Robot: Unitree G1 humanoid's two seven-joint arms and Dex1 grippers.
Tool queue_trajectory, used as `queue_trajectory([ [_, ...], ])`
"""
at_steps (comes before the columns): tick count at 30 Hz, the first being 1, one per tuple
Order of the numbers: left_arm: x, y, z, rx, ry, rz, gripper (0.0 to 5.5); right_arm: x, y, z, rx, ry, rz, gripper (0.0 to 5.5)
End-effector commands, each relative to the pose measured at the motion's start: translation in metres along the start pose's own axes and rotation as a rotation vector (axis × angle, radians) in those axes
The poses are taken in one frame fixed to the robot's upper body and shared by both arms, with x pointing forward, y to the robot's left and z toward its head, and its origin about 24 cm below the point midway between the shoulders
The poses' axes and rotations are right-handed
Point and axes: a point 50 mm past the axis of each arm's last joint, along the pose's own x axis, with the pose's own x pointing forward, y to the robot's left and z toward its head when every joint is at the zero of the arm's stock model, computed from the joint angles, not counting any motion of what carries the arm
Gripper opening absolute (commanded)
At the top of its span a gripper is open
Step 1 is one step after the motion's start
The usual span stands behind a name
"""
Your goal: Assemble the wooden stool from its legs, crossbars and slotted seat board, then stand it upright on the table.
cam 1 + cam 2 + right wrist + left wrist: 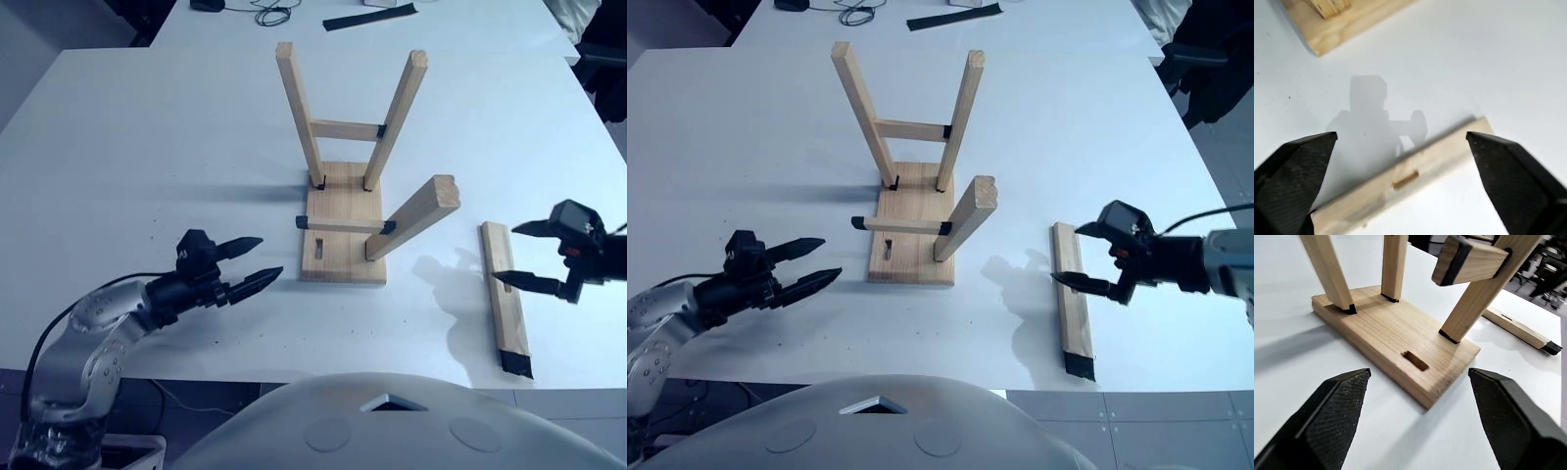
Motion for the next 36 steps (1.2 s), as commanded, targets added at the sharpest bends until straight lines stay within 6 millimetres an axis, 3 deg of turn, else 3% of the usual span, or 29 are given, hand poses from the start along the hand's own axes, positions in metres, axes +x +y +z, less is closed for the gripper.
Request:
queue_trajectory([
  [1, -0.014, -0.013, -0.004, -0.023, -0.018, 0.083, 3.72, -0.005, 0.008, -0.012, 0.094, 0.091, -0.092, 5.12],
  [6, -0.016, -0.019, -0.005, -0.034, -0.026, 0.109, 3.72, 0.003, 0.01, -0.031, 0.161, 0.189, -0.154, 5.12],
  [11, -0.015, -0.023, -0.004, -0.036, -0.028, 0.109, 3.72, 0.013, 0.026, -0.05, 0.263, 0.248, -0.12, 5.12],
  [19, -0.016, -0.029, -0.007, -0.052, -0.027, 0.122, 3.72, 0.016, 0.037, -0.047, 0.329, 0.271, -0.083, 5.12],
  [28, -0.01, -0.031, -0.006, -0.049, -0.021, 0.097, 3.72, 0.035, 0.056, -0.057, 0.411, 0.292, -0.084, 5.12],
  [31, -0.009, -0.024, -0.003, -0.034, -0.018, 0.097, 3.72, 0.043, 0.063, -0.063, 0.439, 0.295, -0.096, 5.12],
  [36, -0.009, 0.0, 0.008, 0.005, -0.048, 0.183, 3.72, 0.056, 0.066, -0.067, 0.431, 0.266, -0.153, 4.33],
])
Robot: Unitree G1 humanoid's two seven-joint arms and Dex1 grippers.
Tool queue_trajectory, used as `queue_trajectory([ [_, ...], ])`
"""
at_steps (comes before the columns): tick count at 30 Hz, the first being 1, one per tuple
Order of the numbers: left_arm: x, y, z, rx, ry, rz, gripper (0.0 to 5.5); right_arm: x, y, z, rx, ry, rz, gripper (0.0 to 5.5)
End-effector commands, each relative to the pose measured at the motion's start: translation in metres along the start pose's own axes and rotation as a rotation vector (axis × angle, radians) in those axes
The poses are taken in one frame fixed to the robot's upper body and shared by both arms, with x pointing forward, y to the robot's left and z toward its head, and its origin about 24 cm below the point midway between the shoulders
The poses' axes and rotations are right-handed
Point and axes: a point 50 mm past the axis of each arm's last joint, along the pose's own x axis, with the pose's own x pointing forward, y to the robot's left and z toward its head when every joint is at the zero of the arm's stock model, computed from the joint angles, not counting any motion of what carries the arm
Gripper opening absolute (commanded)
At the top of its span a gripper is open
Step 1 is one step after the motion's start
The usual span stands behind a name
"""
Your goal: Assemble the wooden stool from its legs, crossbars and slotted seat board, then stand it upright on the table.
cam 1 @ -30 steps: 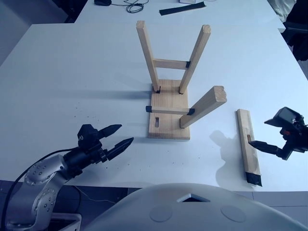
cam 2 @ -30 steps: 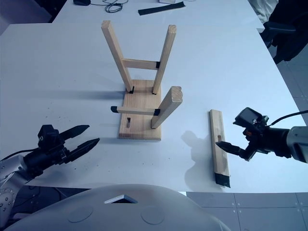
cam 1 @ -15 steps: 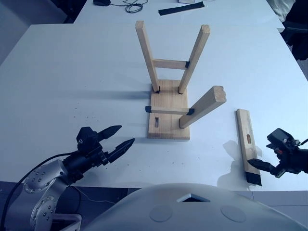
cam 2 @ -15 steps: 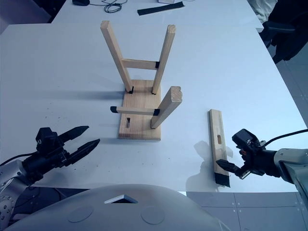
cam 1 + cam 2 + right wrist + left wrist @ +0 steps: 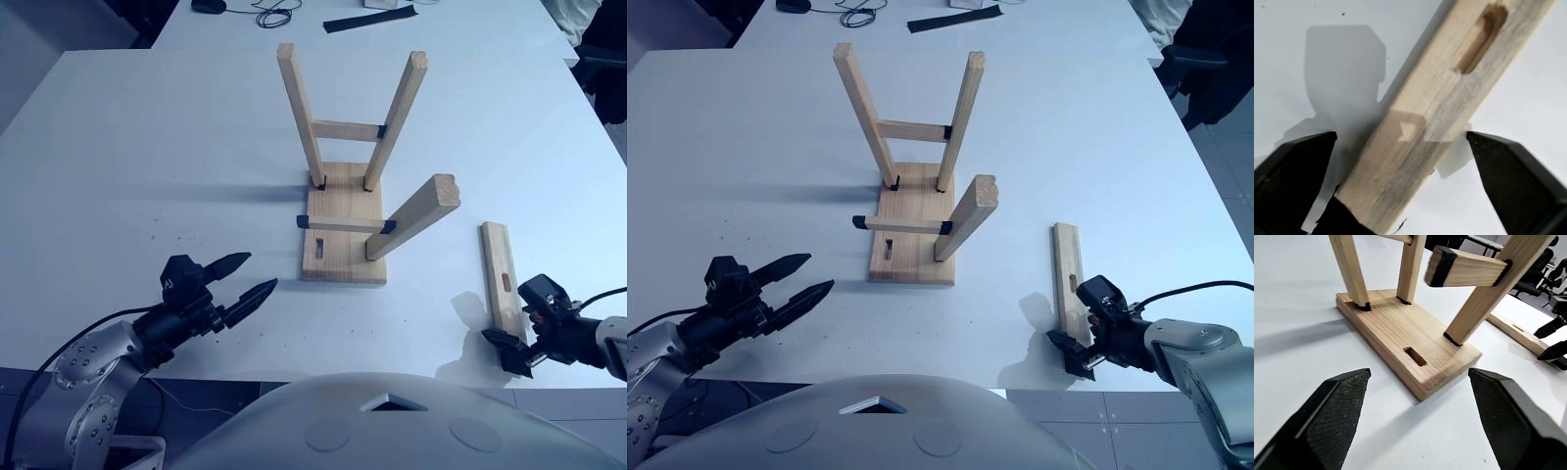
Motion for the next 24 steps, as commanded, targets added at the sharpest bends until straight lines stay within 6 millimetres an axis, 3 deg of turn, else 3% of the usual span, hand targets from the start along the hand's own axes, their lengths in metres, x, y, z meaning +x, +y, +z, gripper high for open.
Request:
queue_trajectory([
  [1, 0.003, 0.023, 0.012, 0.039, -0.03, 0.092, 3.72, 0.016, 0.006, -0.005, 0.016, -0.001, -0.002, 4.18],
  [7, 0.004, 0.046, 0.03, 0.073, -0.079, 0.156, 3.72, 0.026, 0.003, 0.003, 0.003, -0.055, -0.053, 3.25],
  [14, 0.009, 0.056, 0.043, 0.092, -0.094, 0.136, 3.72, 0.037, -0.013, 0.017, -0.013, -0.124, -0.148, 2.13],
  [20, 0.011, 0.067, 0.056, 0.098, -0.126, 0.15, 3.72, 0.042, -0.018, 0.021, -0.028, -0.159, -0.186, 2.08],
  [24, 0.012, 0.092, 0.076, 0.109, -0.196, 0.267, 3.72, 0.044, -0.029, 0.038, -0.012, -0.256, -0.238, 2.08],
])
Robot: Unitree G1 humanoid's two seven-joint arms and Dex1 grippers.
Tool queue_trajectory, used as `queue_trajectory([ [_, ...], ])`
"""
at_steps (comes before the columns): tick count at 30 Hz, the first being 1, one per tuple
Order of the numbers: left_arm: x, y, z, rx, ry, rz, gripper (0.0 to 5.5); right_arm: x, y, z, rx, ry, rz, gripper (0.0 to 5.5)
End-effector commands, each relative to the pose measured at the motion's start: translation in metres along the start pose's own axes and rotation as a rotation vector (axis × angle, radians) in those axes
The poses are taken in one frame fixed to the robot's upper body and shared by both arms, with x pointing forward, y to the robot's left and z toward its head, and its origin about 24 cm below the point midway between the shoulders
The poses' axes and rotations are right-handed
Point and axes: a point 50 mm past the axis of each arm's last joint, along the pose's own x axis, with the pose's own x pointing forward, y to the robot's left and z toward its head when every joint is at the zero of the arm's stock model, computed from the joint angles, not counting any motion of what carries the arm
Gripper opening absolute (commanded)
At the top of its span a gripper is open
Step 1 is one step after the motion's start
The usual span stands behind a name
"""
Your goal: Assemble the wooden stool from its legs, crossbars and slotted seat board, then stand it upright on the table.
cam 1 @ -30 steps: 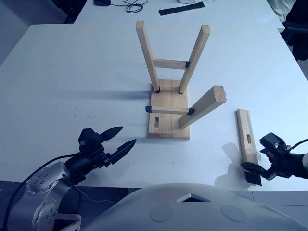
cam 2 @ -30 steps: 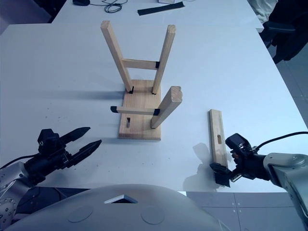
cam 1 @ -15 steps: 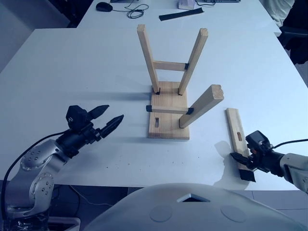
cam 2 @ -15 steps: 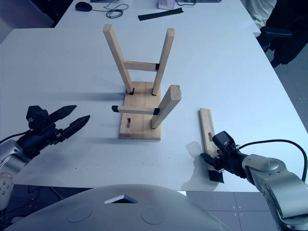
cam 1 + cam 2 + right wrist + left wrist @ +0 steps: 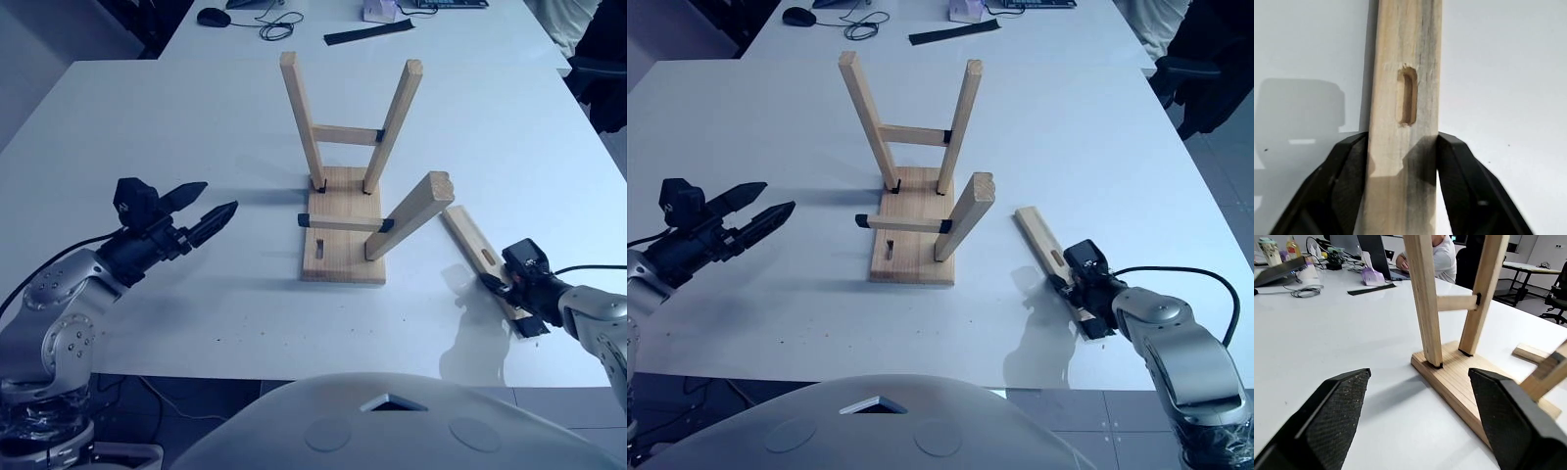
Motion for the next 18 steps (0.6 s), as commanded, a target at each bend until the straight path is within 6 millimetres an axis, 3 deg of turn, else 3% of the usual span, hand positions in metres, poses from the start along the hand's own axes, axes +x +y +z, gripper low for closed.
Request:
queue_trajectory([
  [1, 0.006, 0.031, 0.022, 0.025, -0.057, 0.143, 3.72, 0.012, -0.01, 0.007, 0.048, -0.038, -0.052, 2.08],
  [5, 0.011, 0.057, 0.041, 0.05, -0.092, 0.267, 3.72, 0.014, -0.03, 0.031, 0.074, -0.17, -0.105, 2.08],
  [8, 0.024, 0.056, 0.062, 0.081, -0.138, 0.249, 3.72, 0.012, -0.042, 0.05, 0.087, -0.278, -0.115, 2.08],
  [12, 0.047, 0.034, 0.094, 0.065, -0.23, 0.081, 3.72, 0.001, -0.055, 0.083, 0.096, -0.469, -0.09, 2.07],
  [18, 0.087, -0.008, 0.139, 0.051, -0.335, -0.271, 3.72, -0.049, -0.065, 0.151, 0.099, -0.913, 0.085, 2.07],
])
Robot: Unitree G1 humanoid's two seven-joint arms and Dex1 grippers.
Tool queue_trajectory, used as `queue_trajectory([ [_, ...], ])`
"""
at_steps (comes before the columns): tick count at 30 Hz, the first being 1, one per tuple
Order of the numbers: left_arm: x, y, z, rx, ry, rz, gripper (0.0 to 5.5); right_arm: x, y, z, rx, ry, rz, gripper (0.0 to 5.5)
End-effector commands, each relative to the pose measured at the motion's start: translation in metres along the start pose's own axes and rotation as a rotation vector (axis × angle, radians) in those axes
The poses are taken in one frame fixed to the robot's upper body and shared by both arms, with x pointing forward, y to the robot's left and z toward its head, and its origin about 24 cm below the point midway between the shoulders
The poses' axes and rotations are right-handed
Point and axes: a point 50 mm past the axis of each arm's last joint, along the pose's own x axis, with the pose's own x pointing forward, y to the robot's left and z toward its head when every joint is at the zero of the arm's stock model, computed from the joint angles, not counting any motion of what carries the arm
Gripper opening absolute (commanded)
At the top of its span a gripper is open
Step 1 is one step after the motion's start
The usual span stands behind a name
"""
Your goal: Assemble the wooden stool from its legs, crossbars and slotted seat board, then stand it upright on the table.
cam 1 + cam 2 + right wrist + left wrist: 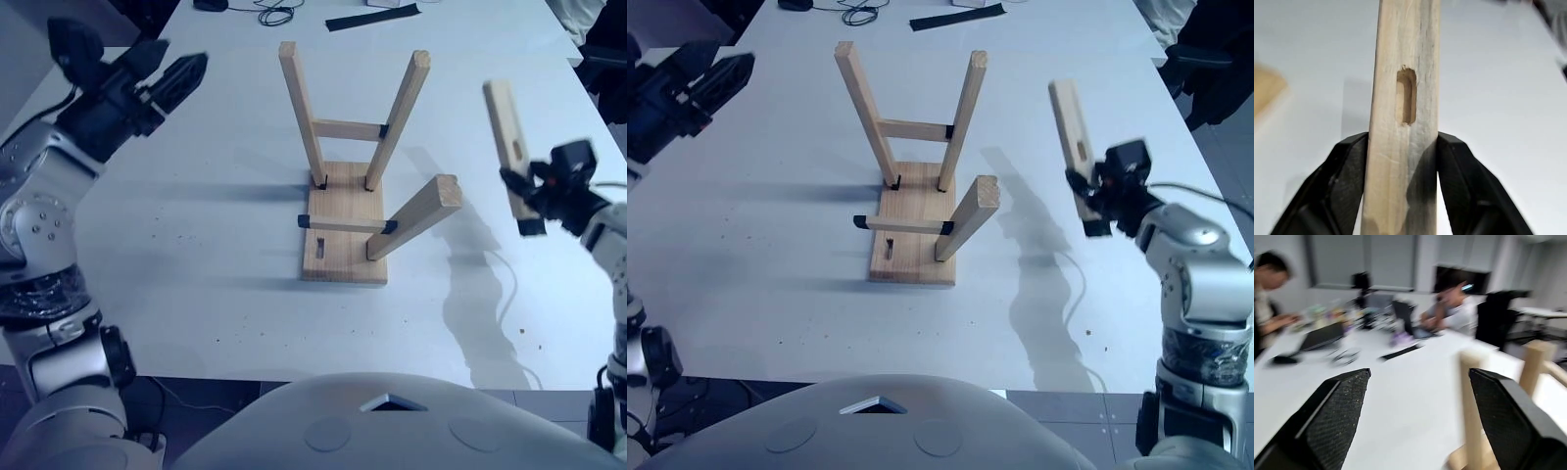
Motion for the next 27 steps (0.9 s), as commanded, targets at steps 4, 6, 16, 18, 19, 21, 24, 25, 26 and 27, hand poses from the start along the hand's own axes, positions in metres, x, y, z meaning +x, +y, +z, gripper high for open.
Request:
queue_trajectory([
  [4, 0.052, -0.033, 0.019, -0.109, -0.07, -0.351, 3.72, -0.004, 0.017, 0.104, 0.06, -0.483, 0.355, 2.07],
  [6, 0.062, -0.038, 0.019, -0.145, -0.084, -0.404, 3.72, -0.001, 0.026, 0.119, 0.05, -0.532, 0.469, 2.07],
  [16, 0.093, -0.068, 0.009, -0.241, -0.113, -0.679, 3.72, 0.058, 0.084, 0.116, 0.0, -0.411, 0.875, 2.07],
  [18, 0.093, -0.067, 0.013, -0.245, -0.123, -0.71, 3.72, 0.06, 0.092, 0.116, -0.019, -0.396, 0.922, 2.07],
  [19, 0.093, -0.066, 0.013, -0.245, -0.121, -0.718, 3.72, 0.06, 0.095, 0.116, -0.027, -0.393, 0.945, 2.07],
  [21, 0.093, -0.064, 0.013, -0.249, -0.112, -0.719, 3.72, 0.057, 0.1, 0.117, -0.04, -0.393, 0.98, 2.07],
  [24, 0.091, -0.061, 0.01, -0.248, -0.087, -0.726, 3.72, 0.053, 0.103, 0.12, -0.055, -0.396, 1.007, 2.07],
  [25, 0.09, -0.061, 0.008, -0.245, -0.075, -0.729, 3.72, 0.052, 0.103, 0.121, -0.059, -0.397, 1.011, 2.07],
  [26, 0.088, -0.061, 0.006, -0.241, -0.063, -0.735, 3.72, 0.052, 0.103, 0.122, -0.063, -0.399, 1.016, 2.07],
  [27, 0.086, -0.062, 0.004, -0.237, -0.053, -0.742, 3.72, 0.051, 0.103, 0.123, -0.068, -0.4, 1.02, 2.07],
])
